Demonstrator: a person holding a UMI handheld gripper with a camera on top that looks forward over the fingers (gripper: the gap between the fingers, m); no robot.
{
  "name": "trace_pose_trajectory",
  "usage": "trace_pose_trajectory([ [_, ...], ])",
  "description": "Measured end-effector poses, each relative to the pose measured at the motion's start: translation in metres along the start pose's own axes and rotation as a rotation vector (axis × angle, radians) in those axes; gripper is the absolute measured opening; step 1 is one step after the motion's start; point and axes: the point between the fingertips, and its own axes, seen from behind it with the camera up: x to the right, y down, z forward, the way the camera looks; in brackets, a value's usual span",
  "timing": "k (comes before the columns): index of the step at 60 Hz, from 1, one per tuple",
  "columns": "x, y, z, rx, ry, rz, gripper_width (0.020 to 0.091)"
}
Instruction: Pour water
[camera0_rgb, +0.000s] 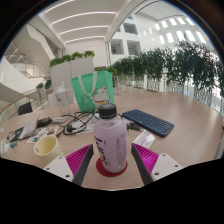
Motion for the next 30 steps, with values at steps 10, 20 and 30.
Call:
trace_pose_trajectory([
  [10,-0.016,-0.002,-0.084,-0.018,0.029,-0.02,0.0834],
  [20,-0.055,-0.016,-0.193,-0.018,0.028,-0.067,0.0832],
  [30,-0.103,-0.02,-0.296,-0.019,0.026,-0.089,0.0833],
])
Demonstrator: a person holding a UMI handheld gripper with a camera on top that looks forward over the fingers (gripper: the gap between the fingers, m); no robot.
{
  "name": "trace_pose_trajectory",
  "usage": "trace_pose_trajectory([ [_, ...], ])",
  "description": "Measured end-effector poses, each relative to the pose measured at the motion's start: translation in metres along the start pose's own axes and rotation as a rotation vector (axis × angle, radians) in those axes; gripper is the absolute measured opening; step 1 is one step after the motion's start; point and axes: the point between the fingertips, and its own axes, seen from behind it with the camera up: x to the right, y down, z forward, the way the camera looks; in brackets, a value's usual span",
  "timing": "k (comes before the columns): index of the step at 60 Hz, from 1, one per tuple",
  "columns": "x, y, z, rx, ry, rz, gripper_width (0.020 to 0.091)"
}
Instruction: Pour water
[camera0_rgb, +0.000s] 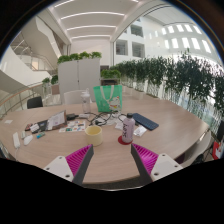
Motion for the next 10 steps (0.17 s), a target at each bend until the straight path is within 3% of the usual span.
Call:
trace_pose_trajectory([
  [10,-0.031,-0.003,-0.088,0.002,0.019,0.025,0.083],
])
